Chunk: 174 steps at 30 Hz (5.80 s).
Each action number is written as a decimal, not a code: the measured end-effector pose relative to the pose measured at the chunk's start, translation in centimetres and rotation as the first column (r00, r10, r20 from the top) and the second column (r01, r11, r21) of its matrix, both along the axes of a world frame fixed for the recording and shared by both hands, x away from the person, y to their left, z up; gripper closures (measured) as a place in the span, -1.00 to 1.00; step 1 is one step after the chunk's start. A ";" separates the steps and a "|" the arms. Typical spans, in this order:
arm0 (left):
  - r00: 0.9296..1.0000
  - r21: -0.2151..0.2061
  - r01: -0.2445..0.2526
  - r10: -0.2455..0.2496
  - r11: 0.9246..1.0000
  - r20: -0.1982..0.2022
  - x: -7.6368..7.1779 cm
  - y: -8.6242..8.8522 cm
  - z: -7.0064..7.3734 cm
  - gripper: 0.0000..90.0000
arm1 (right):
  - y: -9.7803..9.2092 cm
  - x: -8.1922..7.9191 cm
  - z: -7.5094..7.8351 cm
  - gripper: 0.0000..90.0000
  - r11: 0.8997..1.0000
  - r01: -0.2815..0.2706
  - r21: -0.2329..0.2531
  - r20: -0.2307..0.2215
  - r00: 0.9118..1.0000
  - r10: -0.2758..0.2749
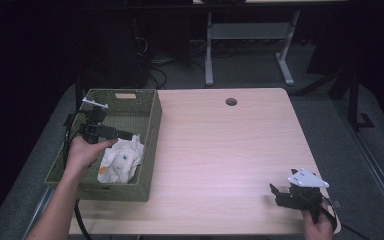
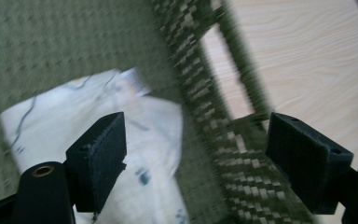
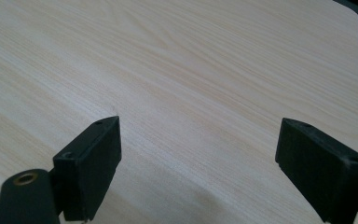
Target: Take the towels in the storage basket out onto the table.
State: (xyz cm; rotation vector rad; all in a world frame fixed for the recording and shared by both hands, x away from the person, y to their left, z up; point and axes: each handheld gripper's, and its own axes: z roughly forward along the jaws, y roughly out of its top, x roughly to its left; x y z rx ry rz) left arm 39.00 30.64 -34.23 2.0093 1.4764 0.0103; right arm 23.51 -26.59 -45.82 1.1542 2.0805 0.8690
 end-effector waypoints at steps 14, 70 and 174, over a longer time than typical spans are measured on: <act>0.992 0.158 -0.012 0.032 0.987 -0.122 0.7 1.3 -3.8 -0.43 | 0.1 0.0 0.0 -0.69 1.000 -0.005 -0.004 0.005 1.000 0.005; 0.959 0.292 0.129 -0.045 0.948 -0.279 0.9 1.4 -6.9 0.60 | -0.4 -0.2 0.3 -0.69 1.000 0.000 0.006 0.014 1.000 0.000; 0.930 -0.170 0.367 -0.357 0.915 0.085 -0.3 -15.0 3.6 0.56 | -0.5 -0.5 0.7 -0.69 1.000 0.006 0.014 0.031 0.999 -0.007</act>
